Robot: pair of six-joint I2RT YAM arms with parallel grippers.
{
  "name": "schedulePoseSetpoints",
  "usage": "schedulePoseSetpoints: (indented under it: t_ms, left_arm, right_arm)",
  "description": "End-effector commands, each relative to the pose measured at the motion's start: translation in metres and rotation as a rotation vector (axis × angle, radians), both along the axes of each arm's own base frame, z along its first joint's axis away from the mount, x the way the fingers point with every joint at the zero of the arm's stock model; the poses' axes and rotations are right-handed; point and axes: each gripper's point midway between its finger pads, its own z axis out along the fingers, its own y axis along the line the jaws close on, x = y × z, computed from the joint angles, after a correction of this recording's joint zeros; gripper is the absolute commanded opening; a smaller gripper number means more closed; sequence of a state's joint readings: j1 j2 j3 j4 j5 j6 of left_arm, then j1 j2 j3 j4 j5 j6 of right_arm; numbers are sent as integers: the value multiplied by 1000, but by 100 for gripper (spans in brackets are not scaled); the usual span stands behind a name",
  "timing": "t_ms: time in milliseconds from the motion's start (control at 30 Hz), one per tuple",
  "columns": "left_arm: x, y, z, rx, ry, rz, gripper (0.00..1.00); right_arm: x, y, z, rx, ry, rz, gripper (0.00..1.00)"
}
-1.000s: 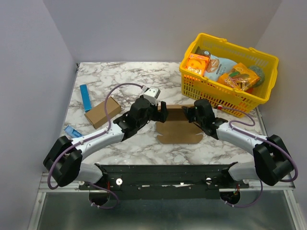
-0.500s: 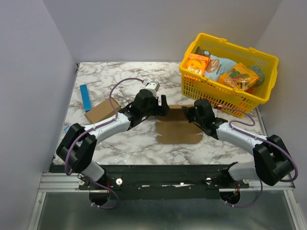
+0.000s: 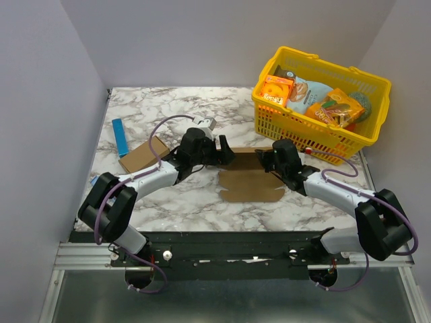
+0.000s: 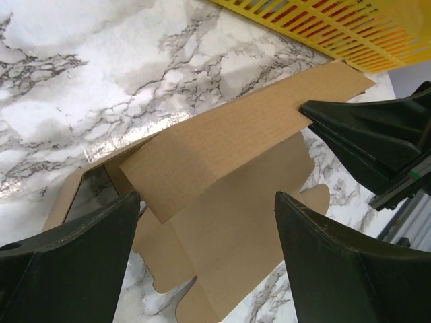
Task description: Fold the paper box
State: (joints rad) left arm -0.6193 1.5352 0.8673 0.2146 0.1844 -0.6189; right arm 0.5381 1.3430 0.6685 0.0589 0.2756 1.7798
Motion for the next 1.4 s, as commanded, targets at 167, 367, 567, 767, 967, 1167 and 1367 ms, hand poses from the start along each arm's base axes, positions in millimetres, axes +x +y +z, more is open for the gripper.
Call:
schedulePoseSetpoints:
  t_ms: [167,367,567,767,967,1167,1367]
  left_arm:
    - [-5,-20,17,-135,-26,-94,89]
    - [-6,-17,10,-104,6,-86,89]
    - [-1,19,-4,52,24,63,89]
    - [6,22,19,71,-25,94,88]
    - [13,5,40,21,-52,49,88]
    - [16,-10,30,0,2,13,88]
    - [13,-17,20,-29,67,0,86]
  right_arm:
    - [-11,-12,-34,-100,93,-17,1]
    - [-9,-12,-32,-105,91,-16,1]
    - [-9,-9,-32,-92,97,-5,1]
    - [-8,-7,-33,-94,99,2,1]
    - [-8,-7,-35,-97,105,4,1]
    - [-10,-7,-38,-103,109,6,1]
    - [-10,-8,-38,-108,109,4,1]
